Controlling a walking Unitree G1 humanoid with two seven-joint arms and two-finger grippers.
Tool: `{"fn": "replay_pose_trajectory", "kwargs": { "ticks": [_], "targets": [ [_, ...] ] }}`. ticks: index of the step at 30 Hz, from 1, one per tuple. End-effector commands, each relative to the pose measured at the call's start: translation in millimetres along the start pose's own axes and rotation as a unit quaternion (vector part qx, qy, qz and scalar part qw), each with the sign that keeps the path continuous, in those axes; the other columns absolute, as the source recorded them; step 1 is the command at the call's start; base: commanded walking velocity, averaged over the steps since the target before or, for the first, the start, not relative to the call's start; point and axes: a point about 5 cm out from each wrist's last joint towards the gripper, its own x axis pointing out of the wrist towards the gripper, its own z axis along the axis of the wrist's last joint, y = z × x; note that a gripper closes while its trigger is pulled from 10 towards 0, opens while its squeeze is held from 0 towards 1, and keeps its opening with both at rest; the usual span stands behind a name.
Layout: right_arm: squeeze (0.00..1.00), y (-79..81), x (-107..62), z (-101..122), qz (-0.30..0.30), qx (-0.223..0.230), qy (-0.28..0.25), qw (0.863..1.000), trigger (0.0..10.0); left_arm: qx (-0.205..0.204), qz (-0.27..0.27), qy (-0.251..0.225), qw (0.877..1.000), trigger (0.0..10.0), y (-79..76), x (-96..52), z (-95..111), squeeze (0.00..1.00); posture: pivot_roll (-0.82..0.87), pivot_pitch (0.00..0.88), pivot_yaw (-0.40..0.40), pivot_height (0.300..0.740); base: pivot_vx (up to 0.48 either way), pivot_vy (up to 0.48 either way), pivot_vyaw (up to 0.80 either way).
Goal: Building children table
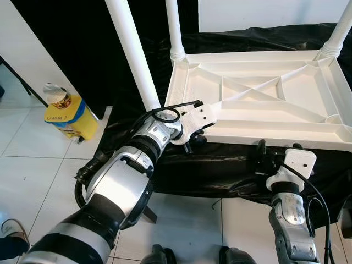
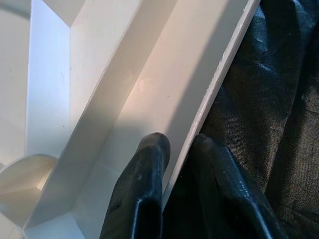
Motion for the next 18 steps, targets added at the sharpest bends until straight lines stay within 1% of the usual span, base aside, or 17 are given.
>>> {"fn": "replay_pose_trajectory", "kwargs": {
  "ticks": [1,2,3,4,5,7,8,10,11,12,13,14,15,16,17,18],
  "targets": [
    [0.00,-0.1,-2.3,1.2,-0.006,0.002,-0.002,1.000,10.0,-0.083,0.032,0.029,0.996,0.0,-12.5,9.8,-33.7,0.00,-0.13,0.172,0.136,0.740,0.000,0.000,0.00],
    [0.00,-0.1,-2.3,1.2,-0.006,0.002,-0.002,1.000,10.0,-0.083,0.032,0.029,0.996,0.0,-12.5,9.8,-33.7,0.00,-0.13,0.172,0.136,0.740,0.000,0.000,0.00],
    [0.00,-0.4,-2.4,1.5,-0.007,0.002,-0.003,1.000,10.0,-0.093,0.050,0.022,0.994,0.0,-10.1,9.1,-32.8,0.00,-0.13,0.171,0.134,0.740,0.000,0.000,0.00],
    [0.00,-0.4,-2.4,1.5,-0.007,0.002,-0.003,1.000,10.0,-0.093,0.050,0.022,0.994,0.0,-10.1,9.1,-32.8,0.00,-0.13,0.171,0.134,0.740,0.000,0.000,0.00],
    [0.00,-0.3,-2.2,1.8,-0.007,0.002,-0.003,1.000,10.0,-0.104,0.071,0.015,0.992,0.0,-6.9,7.6,-32.7,0.00,-0.13,0.172,0.133,0.740,0.000,0.000,0.00],
    [0.00,-0.3,-2.2,1.8,-0.007,0.002,-0.003,1.000,10.0,-0.104,0.071,0.015,0.992,0.0,-6.9,7.6,-32.7,0.00,-0.13,0.172,0.133,0.740,0.000,0.000,0.00],
    [0.00,-0.2,-1.8,2.1,-0.008,0.002,-0.003,1.000,10.0,-0.121,0.099,0.006,0.988,0.0,-2.0,4.8,-33.4,0.00,-0.13,0.171,0.128,0.740,0.000,0.000,0.00],
    [0.00,-0.2,-1.8,2.1,-0.008,0.002,-0.003,1.000,10.0,-0.121,0.099,0.006,0.988,0.0,-2.0,4.8,-33.4,0.00,-0.13,0.171,0.128,0.740,0.000,0.000,0.00],
    [0.00,0.0,-1.2,2.2,-0.007,0.003,-0.003,1.000,10.0,-0.141,0.134,-0.002,0.981,0.0,4.3,0.7,-35.0,0.00,-0.12,0.170,0.123,0.740,0.000,0.000,0.00],
    [0.00,0.0,-1.2,2.2,-0.007,0.003,-0.003,1.000,10.0,-0.141,0.134,-0.002,0.981,0.0,4.3,0.7,-35.0,0.00,-0.12,0.170,0.123,0.740,0.000,0.000,0.00],
    [0.00,0.4,-0.3,2.2,-0.006,0.003,-0.003,1.000,10.0,-0.155,0.162,-0.009,0.975,0.0,9.7,-3.3,-36.3,0.00,-0.12,0.170,0.117,0.740,0.000,0.000,0.00],
    [0.00,0.4,-0.3,2.2,-0.006,0.003,-0.003,1.000,10.0,-0.155,0.162,-0.009,0.975,0.0,9.7,-3.3,-36.3,0.00,-0.12,0.170,0.117,0.740,0.000,0.000,0.00],
    [0.00,2.2,1.1,1.9,-0.001,0.004,-0.003,1.000,10.0,-0.167,0.192,-0.020,0.967,0.0,14.5,-6.7,-36.4,0.00,-0.11,0.168,0.114,0.740,0.000,0.000,0.00],
    [0.00,2.2,1.1,1.9,-0.001,0.004,-0.003,1.000,10.0,-0.167,0.192,-0.020,0.967,0.0,14.5,-6.7,-36.4,0.00,-0.11,0.168,0.114,0.740,0.000,0.000,0.00],
    [0.00,3.9,2.5,1.9,0.003,0.005,-0.003,1.000,10.0,-0.172,0.207,-0.031,0.963,0.7,15.8,-7.6,-34.4,0.00,-0.11,0.166,0.107,0.740,0.000,0.000,0.00],
    [0.00,5.3,3.9,2.1,0.006,0.006,-0.003,1.000,10.0,-0.164,0.200,-0.049,0.965,8.4,11.7,-4.3,-29.2,0.00,-0.10,0.165,0.101,0.740,0.000,0.000,0.00]
  ]
}}
